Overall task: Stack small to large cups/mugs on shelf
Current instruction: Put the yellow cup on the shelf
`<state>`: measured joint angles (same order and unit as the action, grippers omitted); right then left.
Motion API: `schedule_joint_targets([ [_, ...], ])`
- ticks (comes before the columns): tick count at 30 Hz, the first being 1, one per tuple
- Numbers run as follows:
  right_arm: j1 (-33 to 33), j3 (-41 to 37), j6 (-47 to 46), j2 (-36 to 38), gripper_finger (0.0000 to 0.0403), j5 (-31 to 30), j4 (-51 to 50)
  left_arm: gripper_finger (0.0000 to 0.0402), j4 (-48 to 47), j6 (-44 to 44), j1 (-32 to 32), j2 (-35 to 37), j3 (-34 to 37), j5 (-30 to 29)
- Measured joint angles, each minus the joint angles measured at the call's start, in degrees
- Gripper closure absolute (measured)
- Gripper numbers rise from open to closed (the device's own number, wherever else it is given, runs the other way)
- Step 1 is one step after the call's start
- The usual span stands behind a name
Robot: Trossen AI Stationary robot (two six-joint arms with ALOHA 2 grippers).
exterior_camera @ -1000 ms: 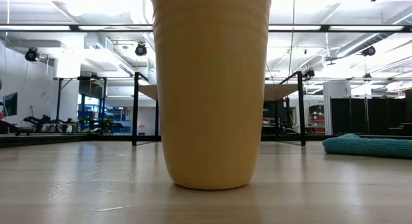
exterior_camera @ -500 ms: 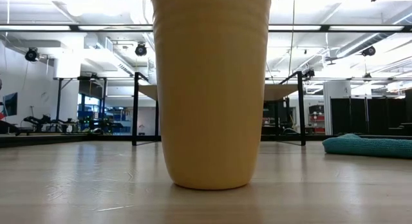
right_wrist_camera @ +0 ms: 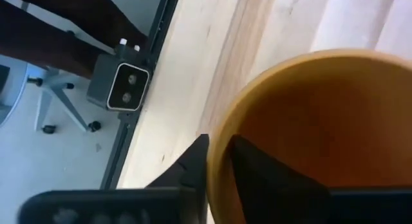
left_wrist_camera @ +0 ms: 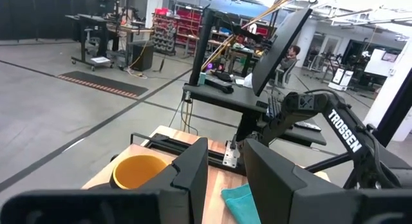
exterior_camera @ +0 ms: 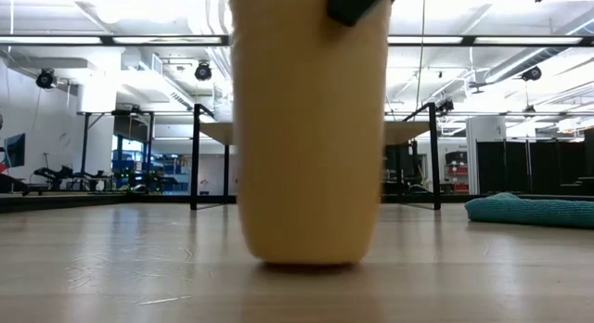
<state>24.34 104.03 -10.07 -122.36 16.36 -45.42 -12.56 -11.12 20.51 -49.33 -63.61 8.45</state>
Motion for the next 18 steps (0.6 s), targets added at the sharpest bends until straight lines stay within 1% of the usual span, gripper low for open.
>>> schedule_joint_targets([
  [2, -0.18, 0.13, 0.00, 0.96, 0.0366, -0.23, -1.77, 0.0313, -0.01, 0.01, 0.00, 0.10, 0.04, 0.02],
  [4, -0.26, 1.29, 0.26, 1.72, 0.0386, -2.24, -5.09, 0.0313, -0.01, 0.00, 0.00, 0.14, 0.04, 0.07],
  [6, -0.39, 3.31, 0.85, 2.05, 0.0391, -4.84, -10.34, 0.0313, -0.01, 0.01, 0.00, 0.05, -0.08, 0.08],
  [9, -0.71, 8.26, 1.28, 2.18, 0.0392, -10.40, -21.48, 0.0313, 0.00, 0.01, 0.00, 0.12, -0.11, 0.11],
  [11, -1.06, 12.50, 0.91, 2.21, 0.0393, -15.14, -30.16, 0.0313, -0.06, 0.01, 0.00, 0.31, 0.04, 0.13],
  [14, -2.00, 19.89, -1.64, 2.42, 0.0393, -21.94, -42.93, 0.0313, -0.03, 0.01, 0.00, 0.31, 0.10, 0.13],
  [15, -2.54, 22.06, -2.71, 2.66, 0.0393, -23.38, -45.35, 0.0313, -0.04, 0.01, 0.00, 0.25, 0.10, 0.13],
  [18, -4.53, 24.85, -4.44, 5.55, 0.0393, -24.85, -42.78, 0.0313, -0.01, -0.34, -0.02, -0.13, -0.07, 0.15],
])
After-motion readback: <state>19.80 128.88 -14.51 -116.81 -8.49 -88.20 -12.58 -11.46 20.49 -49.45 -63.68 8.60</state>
